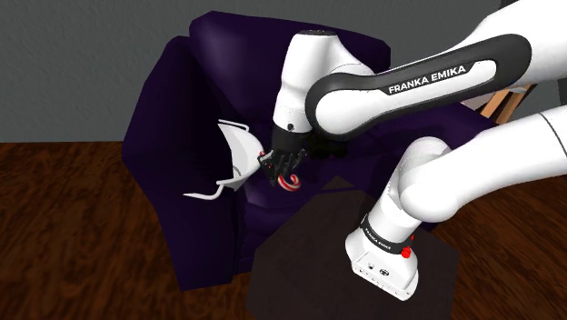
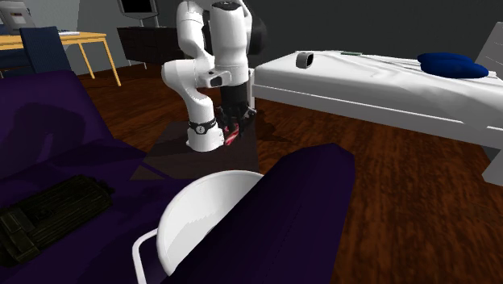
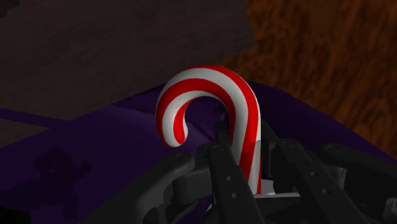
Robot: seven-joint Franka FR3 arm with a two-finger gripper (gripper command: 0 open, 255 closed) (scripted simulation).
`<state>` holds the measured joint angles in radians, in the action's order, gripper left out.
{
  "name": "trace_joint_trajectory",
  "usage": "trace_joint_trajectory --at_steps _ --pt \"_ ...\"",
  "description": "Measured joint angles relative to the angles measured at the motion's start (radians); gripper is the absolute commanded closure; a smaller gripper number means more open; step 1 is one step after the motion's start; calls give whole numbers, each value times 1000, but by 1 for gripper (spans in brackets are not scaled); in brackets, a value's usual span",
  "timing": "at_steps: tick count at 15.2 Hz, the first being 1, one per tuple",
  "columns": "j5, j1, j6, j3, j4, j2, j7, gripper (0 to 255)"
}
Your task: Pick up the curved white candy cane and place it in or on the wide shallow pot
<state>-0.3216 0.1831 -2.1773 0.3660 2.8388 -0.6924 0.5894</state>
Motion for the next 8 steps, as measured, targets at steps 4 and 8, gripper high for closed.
trace_joint_trajectory --at_steps 4,8 --pt "24 -28 13 -8 -60 47 -7 255" --pt "76 -91 -32 -10 -174 205 -23 255"
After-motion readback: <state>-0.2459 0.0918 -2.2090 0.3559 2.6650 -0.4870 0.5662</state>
